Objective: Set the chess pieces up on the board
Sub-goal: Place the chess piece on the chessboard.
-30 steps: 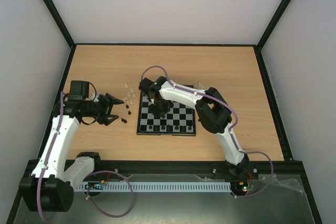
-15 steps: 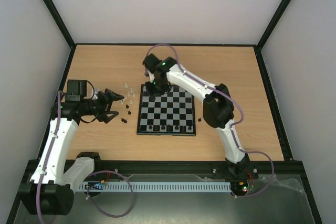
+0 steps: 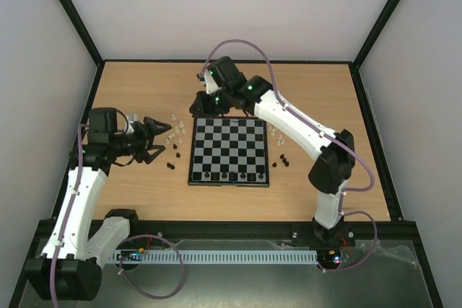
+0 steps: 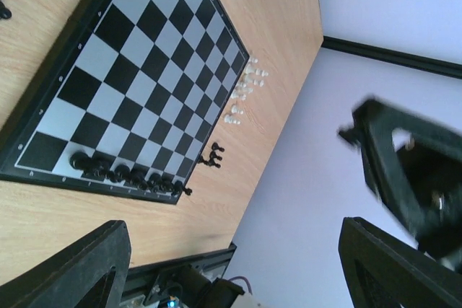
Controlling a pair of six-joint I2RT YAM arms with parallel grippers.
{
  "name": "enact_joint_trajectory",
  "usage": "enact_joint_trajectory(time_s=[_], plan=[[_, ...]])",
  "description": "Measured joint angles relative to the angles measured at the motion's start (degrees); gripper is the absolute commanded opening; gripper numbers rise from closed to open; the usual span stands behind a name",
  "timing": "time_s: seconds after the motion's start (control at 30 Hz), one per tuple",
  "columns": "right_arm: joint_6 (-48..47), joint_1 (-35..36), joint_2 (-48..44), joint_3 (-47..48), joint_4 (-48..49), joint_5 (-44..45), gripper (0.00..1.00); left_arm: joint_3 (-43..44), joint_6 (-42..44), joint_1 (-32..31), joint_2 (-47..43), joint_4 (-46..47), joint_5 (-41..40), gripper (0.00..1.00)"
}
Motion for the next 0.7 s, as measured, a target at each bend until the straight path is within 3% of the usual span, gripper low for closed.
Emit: enact_joint_trajectory(time_s=[0.4, 0.7], plan=[[-3.1, 14.3, -25.7, -41.9, 26.2, 22.9, 0.06, -11.5, -1.4, 0.0, -2.2, 12.8, -3.0, 0.82], [-4.3, 21.0, -30.7, -60.1, 45.6, 36.9, 0.05, -21.4, -0.8, 0.0, -10.9, 23.7, -1.5, 0.83]])
